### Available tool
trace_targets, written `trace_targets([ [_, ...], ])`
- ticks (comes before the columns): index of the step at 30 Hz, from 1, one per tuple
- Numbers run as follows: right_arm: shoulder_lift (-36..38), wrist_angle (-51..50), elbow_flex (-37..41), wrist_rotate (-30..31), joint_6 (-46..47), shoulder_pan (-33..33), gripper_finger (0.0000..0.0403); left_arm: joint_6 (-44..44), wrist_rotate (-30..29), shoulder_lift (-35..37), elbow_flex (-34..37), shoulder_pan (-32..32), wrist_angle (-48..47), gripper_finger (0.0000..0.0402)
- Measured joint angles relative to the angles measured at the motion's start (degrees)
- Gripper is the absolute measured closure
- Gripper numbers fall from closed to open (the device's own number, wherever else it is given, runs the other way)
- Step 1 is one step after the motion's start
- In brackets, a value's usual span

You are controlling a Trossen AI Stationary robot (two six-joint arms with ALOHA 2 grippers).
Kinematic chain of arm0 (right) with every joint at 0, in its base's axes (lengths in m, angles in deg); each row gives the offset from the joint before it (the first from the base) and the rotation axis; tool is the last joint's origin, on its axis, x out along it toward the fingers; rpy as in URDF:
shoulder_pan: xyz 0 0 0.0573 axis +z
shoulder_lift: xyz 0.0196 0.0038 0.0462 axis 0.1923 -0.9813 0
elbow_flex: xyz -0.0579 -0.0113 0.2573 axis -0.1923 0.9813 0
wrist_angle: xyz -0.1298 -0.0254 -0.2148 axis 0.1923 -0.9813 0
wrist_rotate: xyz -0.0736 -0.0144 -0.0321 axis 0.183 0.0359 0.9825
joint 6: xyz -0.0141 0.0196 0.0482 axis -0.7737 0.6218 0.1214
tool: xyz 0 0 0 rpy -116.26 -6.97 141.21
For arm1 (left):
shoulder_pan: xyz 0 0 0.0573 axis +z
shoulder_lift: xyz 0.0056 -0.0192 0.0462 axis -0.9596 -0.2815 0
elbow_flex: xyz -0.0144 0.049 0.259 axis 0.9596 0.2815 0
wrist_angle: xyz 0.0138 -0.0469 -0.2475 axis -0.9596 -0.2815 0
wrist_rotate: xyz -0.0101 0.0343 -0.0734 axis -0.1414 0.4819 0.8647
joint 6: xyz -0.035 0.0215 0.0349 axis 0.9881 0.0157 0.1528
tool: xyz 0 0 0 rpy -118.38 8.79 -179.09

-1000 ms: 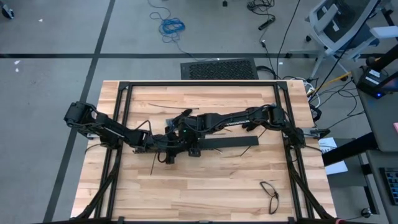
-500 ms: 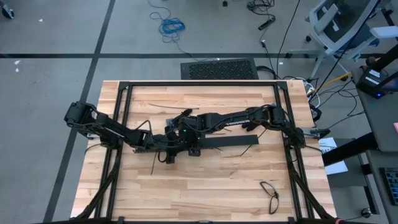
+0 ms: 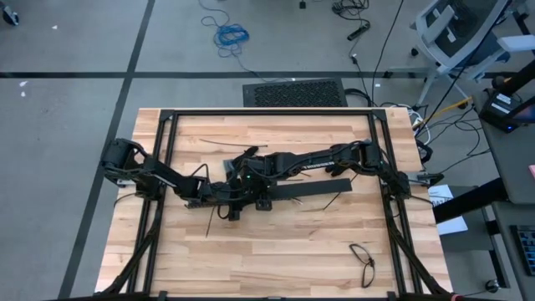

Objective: Ziptie cables
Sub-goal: Close the cable duct

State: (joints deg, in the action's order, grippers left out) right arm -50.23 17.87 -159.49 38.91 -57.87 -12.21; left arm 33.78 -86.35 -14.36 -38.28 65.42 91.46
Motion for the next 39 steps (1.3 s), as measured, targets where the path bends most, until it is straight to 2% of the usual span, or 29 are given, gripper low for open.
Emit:
trace_targets([
  [11,-0.09,0.18,0.00,-0.09,-0.08,0.07,0.0154,0.04,1.20,0.05,0.00,0.02,-0.45,0.0145],
  [15,-0.22,0.95,0.00,-0.39,-0.43,0.17,0.0154,1.09,2.19,-0.04,-0.05,0.07,-1.56,0.0109],
  [21,-0.22,0.59,-0.02,-0.48,-0.52,0.17,0.0154,1.39,1.93,-0.04,-1.11,0.11,-5.94,0.0025],
  [23,-0.22,0.46,-0.02,-0.46,-0.52,0.17,0.0154,1.38,1.84,-0.04,-1.13,0.07,-6.35,0.0008],
  [30,-0.22,0.79,-0.02,-0.41,-0.34,0.16,0.0154,1.41,1.81,1.58,-1.16,0.07,-8.74,0.0021],
  [39,-0.28,1.83,0.00,0.04,-0.27,0.10,0.0154,-0.31,0.56,11.97,-0.94,-0.15,-18.21,0.0022],
])
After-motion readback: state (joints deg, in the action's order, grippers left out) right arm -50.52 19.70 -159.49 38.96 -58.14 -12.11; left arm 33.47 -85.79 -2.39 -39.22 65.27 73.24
